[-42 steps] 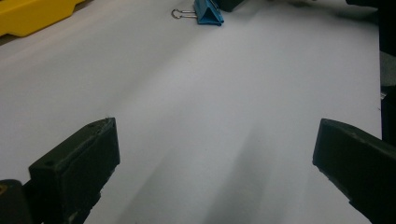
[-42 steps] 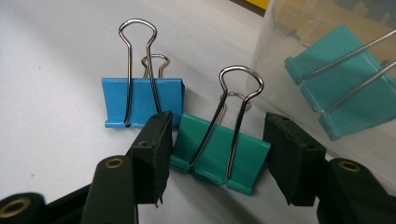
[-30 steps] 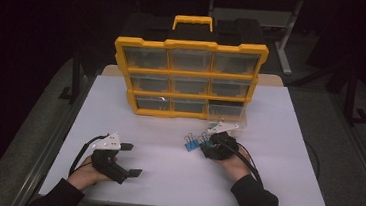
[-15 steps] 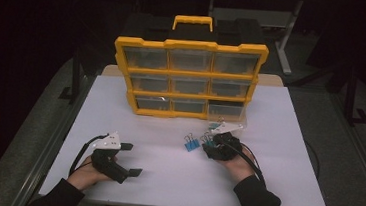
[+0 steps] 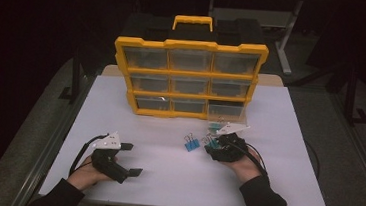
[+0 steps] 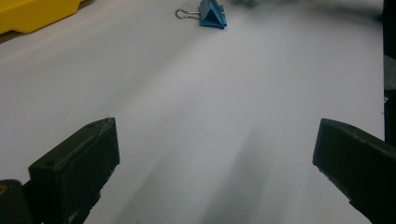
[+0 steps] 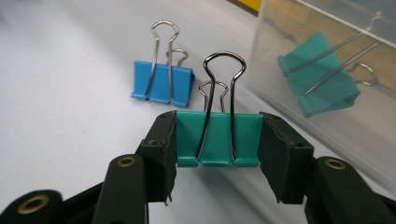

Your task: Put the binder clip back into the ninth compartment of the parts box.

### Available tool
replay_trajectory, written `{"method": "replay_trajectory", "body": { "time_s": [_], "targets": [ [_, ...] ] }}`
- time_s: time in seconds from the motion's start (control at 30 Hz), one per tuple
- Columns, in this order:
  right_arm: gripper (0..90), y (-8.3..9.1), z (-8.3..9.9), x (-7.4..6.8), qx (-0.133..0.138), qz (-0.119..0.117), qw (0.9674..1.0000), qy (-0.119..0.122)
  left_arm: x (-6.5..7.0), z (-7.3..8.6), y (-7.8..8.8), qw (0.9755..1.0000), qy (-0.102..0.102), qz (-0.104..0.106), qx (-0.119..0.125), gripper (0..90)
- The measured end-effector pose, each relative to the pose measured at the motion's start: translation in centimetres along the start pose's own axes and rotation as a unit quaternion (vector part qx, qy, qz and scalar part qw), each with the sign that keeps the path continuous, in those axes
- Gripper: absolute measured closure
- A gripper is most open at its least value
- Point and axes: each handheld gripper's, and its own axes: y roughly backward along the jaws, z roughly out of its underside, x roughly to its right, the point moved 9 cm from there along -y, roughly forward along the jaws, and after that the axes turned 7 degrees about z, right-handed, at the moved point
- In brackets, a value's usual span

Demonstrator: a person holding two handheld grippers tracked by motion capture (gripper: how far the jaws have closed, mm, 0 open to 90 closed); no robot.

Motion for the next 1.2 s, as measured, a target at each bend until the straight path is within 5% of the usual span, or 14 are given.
{"method": "replay_trajectory", "body": {
  "time_s": [1.2],
  "targets": [
    [48.3, 5.2, -2.7, -0.2, 0.029, -0.062, 0.9971, 0.032, 0.0, -0.1, 0.0, 1.0000, -0.001, -0.002, 0.001, 0.2]
  ]
}}
